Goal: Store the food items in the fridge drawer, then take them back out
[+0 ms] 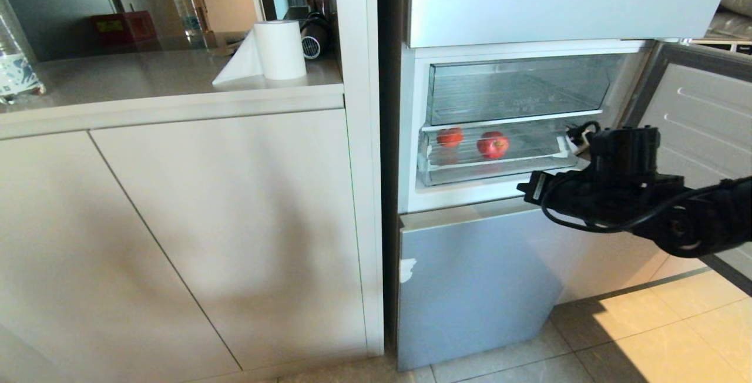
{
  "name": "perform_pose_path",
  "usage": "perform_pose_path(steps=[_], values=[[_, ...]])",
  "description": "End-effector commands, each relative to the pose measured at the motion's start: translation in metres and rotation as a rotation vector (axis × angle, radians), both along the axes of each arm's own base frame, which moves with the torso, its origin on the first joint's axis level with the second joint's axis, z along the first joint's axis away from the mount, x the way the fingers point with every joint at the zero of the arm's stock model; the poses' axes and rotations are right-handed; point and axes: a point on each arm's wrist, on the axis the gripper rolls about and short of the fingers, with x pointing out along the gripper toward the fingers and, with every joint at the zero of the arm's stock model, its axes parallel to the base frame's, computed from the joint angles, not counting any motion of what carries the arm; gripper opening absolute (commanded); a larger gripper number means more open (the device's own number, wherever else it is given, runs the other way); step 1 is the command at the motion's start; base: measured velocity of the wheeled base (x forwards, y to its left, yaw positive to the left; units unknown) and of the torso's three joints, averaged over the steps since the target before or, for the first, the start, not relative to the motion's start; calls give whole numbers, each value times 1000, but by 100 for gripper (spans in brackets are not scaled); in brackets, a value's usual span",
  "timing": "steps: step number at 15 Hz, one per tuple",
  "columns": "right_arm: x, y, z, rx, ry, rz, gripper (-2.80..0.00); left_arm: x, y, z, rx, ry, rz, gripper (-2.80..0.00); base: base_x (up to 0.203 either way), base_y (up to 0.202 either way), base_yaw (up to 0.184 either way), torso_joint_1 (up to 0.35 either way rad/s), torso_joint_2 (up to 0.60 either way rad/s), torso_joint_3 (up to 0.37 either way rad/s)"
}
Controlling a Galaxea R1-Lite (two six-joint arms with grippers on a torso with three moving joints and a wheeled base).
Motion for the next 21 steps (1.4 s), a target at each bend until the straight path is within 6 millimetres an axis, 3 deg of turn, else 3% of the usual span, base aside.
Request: perform_pose_path(steps=[1, 6, 8, 10, 12, 15, 18, 21], values=[[-49, -10, 32, 10, -71, -1, -280, 0, 0, 0, 0, 1, 0, -280, 0, 0, 0, 0, 0, 0], [-221, -48, 53, -41, -286, -21, -280, 0, 0, 0, 0, 1, 0, -280, 0, 0, 0, 0, 0, 0], [-280, -61, 39, -61, -367, -61, -280, 0, 0, 0, 0, 1, 0, -280, 0, 0, 0, 0, 0, 0], [-323, -67, 5, -96, -403, -86, -280, 0, 0, 0, 0, 1, 0, -280, 0, 0, 0, 0, 0, 0], [-346, -70, -42, -177, -389, -90, -280, 0, 0, 0, 1, 2, 0, -280, 0, 0, 0, 0, 0, 0], [-353, -72, -86, -312, -190, -83, -280, 0, 0, 0, -1, 1, 0, -280, 0, 0, 0, 0, 0, 0], [-354, -72, -88, -345, -193, -95, -280, 0, 0, 0, -1, 1, 0, -280, 0, 0, 0, 0, 0, 0], [-366, -72, -89, -344, -326, -167, -280, 0, 0, 0, 0, 1, 0, -280, 0, 0, 0, 0, 0, 0]])
